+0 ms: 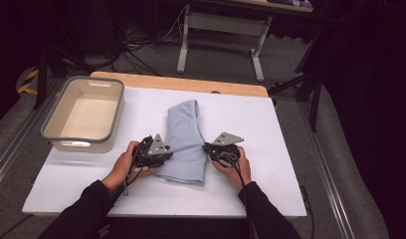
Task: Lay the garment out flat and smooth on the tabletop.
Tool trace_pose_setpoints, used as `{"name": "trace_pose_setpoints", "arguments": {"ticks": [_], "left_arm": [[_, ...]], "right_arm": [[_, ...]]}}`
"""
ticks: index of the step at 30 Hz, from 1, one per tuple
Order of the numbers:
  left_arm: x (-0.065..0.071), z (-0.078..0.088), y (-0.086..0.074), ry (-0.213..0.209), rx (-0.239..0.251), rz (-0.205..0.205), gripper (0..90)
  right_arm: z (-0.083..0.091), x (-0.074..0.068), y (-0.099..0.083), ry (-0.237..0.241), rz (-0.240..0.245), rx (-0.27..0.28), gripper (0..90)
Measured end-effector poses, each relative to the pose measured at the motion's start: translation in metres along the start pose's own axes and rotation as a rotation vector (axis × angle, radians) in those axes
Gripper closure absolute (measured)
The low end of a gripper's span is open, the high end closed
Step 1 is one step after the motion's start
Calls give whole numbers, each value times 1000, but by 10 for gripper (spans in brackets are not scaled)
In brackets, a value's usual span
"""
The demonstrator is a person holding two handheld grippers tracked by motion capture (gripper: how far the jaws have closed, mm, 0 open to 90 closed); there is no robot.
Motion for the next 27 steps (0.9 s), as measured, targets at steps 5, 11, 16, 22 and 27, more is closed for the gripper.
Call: {"name": "trace_pose_setpoints", "arguments": {"ticks": [5, 11, 16, 22, 27], "left_arm": [[1, 0, -2, 1, 7, 7, 708], [0, 0, -3, -4, 12, 14, 709], [-1, -1, -4, -3, 23, 12, 711], [0, -1, -5, -1, 29, 23, 713], [2, 0, -5, 15, 29, 24, 713]], "right_arm": [[0, -1, -1, 4, 2, -4, 824], [-1, -1, -1, 4, 0, -7, 824], [1, 3, 1, 44, -21, 11, 822], [10, 15, 31, 82, -28, 120, 847], [-12, 17, 61, 132, 68, 139, 846]]}}
Point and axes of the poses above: each handheld gripper's, and its own axes: z roughly backward along the jaws, y roughly out of its top, x roughly to its right, the point moved 1 cm from there along -z, roughly forward along the jaws, and after that the axes turned 1 degree about y, right-handed, at the moved point
